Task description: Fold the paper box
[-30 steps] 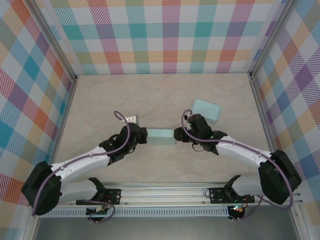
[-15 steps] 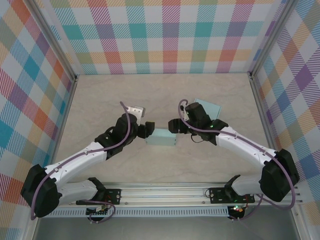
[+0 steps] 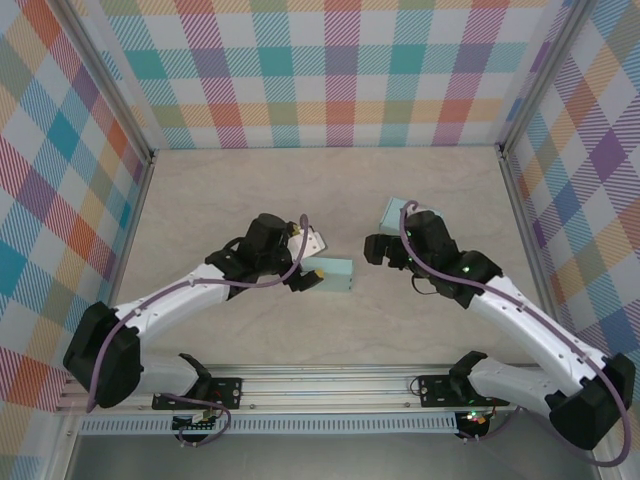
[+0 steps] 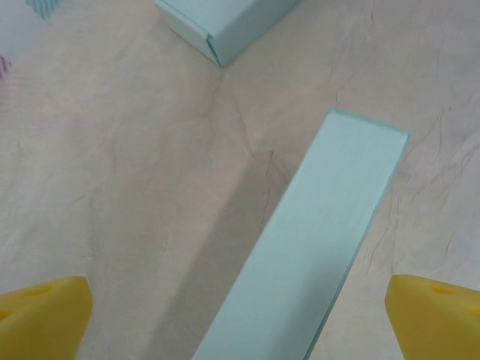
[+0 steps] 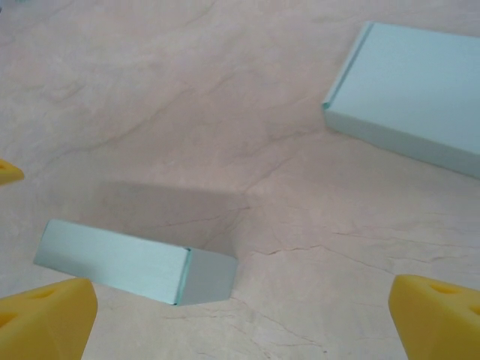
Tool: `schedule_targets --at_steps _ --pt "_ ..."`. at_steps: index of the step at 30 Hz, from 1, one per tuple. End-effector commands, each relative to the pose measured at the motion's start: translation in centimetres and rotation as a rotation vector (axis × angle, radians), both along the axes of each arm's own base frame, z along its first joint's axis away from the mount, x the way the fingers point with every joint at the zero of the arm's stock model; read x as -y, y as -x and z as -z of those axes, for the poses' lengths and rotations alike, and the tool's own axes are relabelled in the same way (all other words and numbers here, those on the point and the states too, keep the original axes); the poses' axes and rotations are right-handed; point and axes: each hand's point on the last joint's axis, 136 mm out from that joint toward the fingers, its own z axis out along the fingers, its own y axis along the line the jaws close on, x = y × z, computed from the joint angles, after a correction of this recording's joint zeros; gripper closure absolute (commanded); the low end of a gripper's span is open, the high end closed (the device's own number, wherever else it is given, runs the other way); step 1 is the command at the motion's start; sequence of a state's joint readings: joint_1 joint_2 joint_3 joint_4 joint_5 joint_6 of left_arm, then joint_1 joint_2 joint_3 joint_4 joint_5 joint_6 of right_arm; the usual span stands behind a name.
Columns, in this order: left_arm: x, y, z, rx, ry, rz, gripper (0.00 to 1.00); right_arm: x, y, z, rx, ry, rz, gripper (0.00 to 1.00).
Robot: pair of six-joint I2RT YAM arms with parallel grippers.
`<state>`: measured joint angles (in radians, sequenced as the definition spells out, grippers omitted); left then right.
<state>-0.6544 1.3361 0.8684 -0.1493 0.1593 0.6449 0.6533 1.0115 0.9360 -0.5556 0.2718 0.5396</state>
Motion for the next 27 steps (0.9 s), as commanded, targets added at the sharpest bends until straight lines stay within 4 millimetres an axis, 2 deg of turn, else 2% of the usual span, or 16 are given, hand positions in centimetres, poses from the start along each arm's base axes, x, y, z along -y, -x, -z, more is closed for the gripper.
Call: schedule_targets --at_steps 1,6,10,16,18,20,22,27 --pt "0.7 -0.9 -0.5 0.044 -0.06 0.095 0.0 2.5 0.9 1.1 -0.025 0.046 0.085 0.0" --pt "1.2 -1.6 1.5 -0.009 -0.138 0.137 0.0 2.8 1.3 1.4 -0.031 0.044 0.092 0.0" --pt "1.3 -0.7 2.8 -0.08 -0.176 0.18 0.0 3.0 1.3 1.7 -0.04 0.057 0.1 0.0" --pt "1.1 -0.3 4.1 -0.121 -0.21 0.195 0.09 3.0 1.0 1.7 -0.035 0.058 0.107 0.0" --pt "1.0 -0.2 4.4 -0.138 -0.222 0.197 0.09 3.0 1.0 1.6 -0.029 0.057 0.108 0.0" --pt "1.1 0.0 3.9 -0.135 -0.207 0.205 0.02 3.0 0.9 1.5 -0.028 0.059 0.108 0.0" --pt "1.4 -0.1 2.5 -0.102 -0.18 0.208 0.0 3.0 0.9 1.6 -0.031 0.067 0.104 0.0" --pt "2.0 -0.3 -2.4 -0.037 -0.061 0.235 0.0 2.8 0.8 2.0 -0.042 0.078 0.094 0.0"
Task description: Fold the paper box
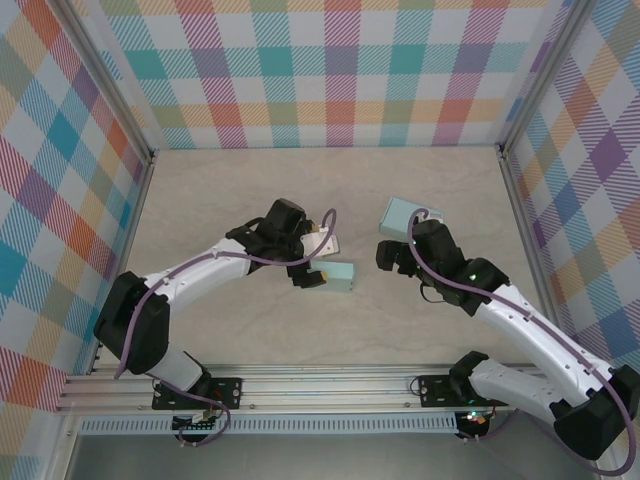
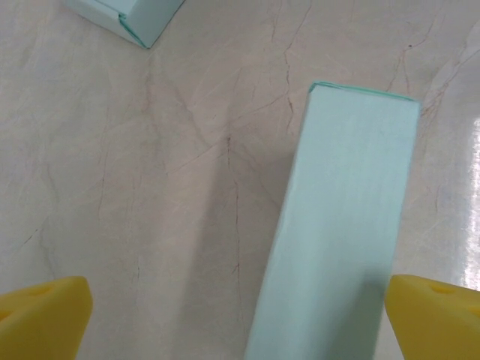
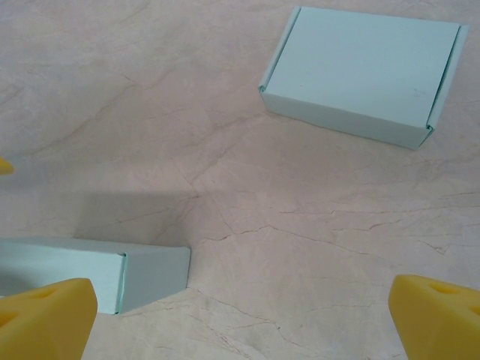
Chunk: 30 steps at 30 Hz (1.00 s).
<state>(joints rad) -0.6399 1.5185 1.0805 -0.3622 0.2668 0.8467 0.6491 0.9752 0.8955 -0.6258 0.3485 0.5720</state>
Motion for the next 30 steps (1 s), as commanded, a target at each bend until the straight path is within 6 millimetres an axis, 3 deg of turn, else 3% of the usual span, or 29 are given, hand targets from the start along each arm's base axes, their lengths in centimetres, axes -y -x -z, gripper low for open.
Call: schedule_targets --at_steps 1,5,12,22,25,30 --pt "0.2 0.4 -4.5 0.022 0.101 0.044 0.0 0.2 -0.1 0.3 -0.007 0.012 0.01 0.0" --pt "0.2 1.1 -5.1 0.0 0.121 0.07 0.0 0.2 -0.2 0.4 -0.011 0.016 0.01 0.0" --pt "-1.0 0.1 -0.3 -0.057 -0.032 0.032 0.0 0.4 0.0 0.0 0.0 0.012 0.006 0.0" --pt "-0.5 0.3 3.2 -0.112 -0.117 0.051 0.0 0.8 -0.2 0.0 -0.003 0.013 0.022 0.0" --pt "-0.5 -0.1 4.3 -0.073 -0.17 0.04 0.11 1.1 -0.2 0.0 0.003 0.002 0.04 0.0" --pt "-0.6 -1.0 4.7 0.002 -0.199 0.027 0.46 1.9 -0.1 -0.2 0.016 -0.017 0.072 0.0"
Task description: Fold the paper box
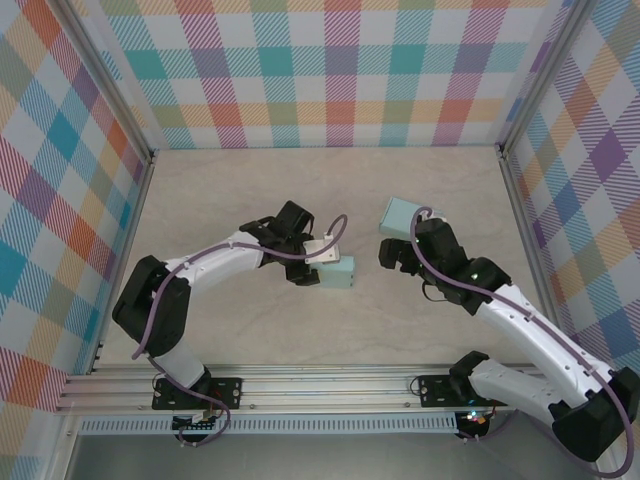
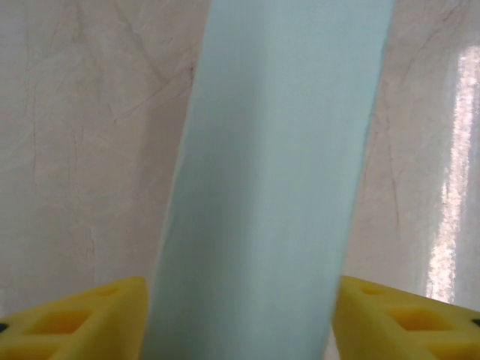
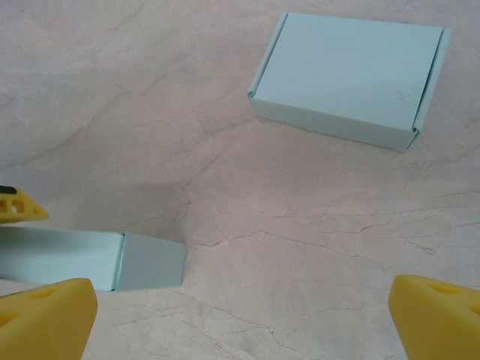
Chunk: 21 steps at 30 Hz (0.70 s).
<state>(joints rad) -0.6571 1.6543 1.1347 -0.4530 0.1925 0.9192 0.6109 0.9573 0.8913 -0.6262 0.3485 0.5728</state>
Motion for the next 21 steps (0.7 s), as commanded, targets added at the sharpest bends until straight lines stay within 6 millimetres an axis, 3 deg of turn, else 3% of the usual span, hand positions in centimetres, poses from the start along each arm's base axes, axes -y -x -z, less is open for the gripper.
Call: schedule_targets --at_steps 1,4,8,21 --pt "0.0 -1.0 0.0 0.077 -0.027 -0.001 0.48 0.9 0.2 0.1 0.009 -0.01 0.038 0.0" --pt "0.2 -1.5 -0.2 0.132 -0.032 -0.001 0.67 1.3 0.3 0.0 0.011 -0.009 0.051 0.0" --pt "0.7 -3.2 -0.4 0.261 -0.037 -0.013 0.68 1.8 0.3 0.0 0.016 -0.009 0.071 0.0" --pt "1.1 -8.9 1.7 0.67 -0.196 0.017 0.69 3.6 0.9 0.0 0.034 0.002 0.141 0.0"
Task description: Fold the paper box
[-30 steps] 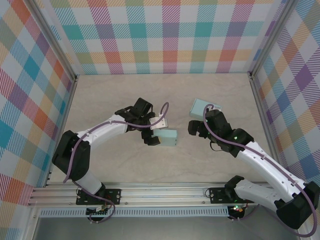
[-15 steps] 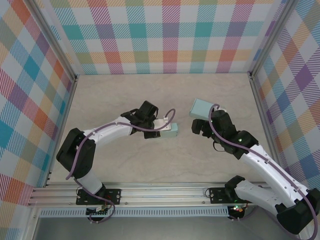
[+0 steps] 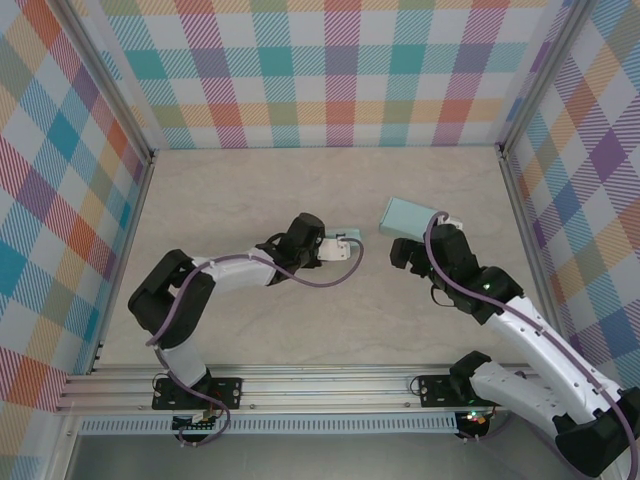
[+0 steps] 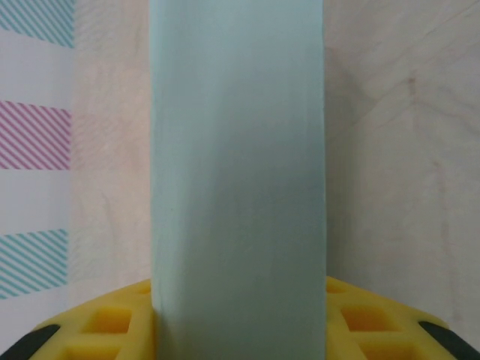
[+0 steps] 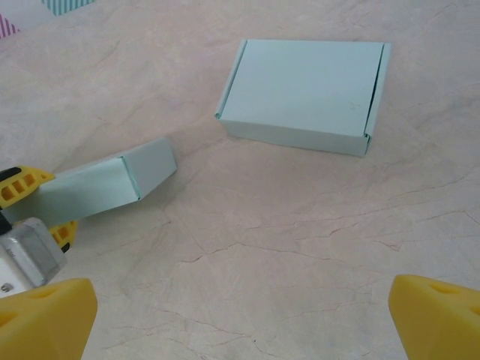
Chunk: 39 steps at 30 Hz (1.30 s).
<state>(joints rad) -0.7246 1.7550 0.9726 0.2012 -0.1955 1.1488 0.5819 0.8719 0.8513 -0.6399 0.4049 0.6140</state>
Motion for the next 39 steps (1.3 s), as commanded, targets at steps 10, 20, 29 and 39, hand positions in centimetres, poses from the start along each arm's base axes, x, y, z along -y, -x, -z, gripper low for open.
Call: schedule_targets --at_steps 10,20,29,39 --pt "-0.5 -0.7 2.7 0.054 -0.132 0.02 0.3 1.4 0.7 0.6 -0.006 0.015 0.049 0.0" --pt "-1.6 2.0 -0.3 0.001 -0.078 -0.043 0.0 1.5 0.5 0.2 0.01 0.032 0.037 0.0" --pt "-3.2 4.1 -8.9 0.049 0.258 -0.224 0.0 3.0 -0.5 -0.8 0.087 0.122 0.084 0.0" --pt "-12.4 3.3 -13.8 0.169 0.604 -0.72 0.0 4.8 -2.5 -2.0 0.264 0.238 0.135 0.0"
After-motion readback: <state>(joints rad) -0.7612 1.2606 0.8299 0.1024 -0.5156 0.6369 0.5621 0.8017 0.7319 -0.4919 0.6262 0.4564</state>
